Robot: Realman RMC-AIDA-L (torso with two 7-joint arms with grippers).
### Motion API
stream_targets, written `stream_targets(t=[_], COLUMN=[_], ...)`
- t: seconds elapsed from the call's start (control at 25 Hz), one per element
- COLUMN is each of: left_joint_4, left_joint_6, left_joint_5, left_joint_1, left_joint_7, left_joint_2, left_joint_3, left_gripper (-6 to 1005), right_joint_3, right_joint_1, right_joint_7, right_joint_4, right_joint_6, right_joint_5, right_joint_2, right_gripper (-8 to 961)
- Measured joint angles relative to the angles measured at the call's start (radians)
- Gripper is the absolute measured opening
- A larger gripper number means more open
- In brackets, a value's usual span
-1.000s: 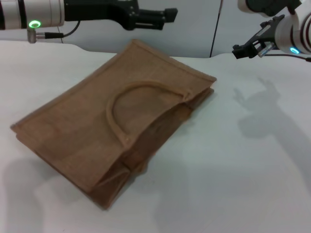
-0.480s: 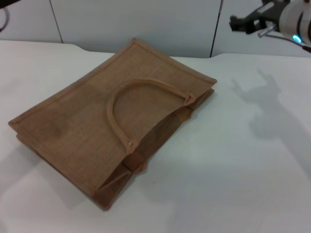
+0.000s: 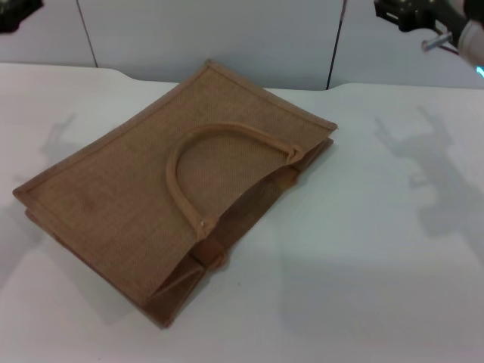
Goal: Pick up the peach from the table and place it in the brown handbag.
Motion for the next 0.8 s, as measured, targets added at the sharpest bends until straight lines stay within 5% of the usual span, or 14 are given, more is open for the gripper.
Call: stream_targets(t=[0.52,0.8], left_joint_4=[-0.482,-0.659], left_joint_6=[-0.18,-0.238], left_joint_5=[-0.485,-0.567], left_joint_1=[0.009,-0.028], left_joint_7=[0.622,0.789], left_joint_2=[-0.002,0.0], left_joint_3=[-0.003,-0.007], left_gripper=[876,876], right_joint_3=[-0.076,-0.102], right_joint_1=[-0.104,-0.075], right_joint_7=[0.024,0.069], right_joint_4=[0.242,0.454], right_joint_6=[-0.526,-0.735], right_joint_5=[0.01,0.011], right_joint_2=[0.006,0.004], right_gripper=[881,881])
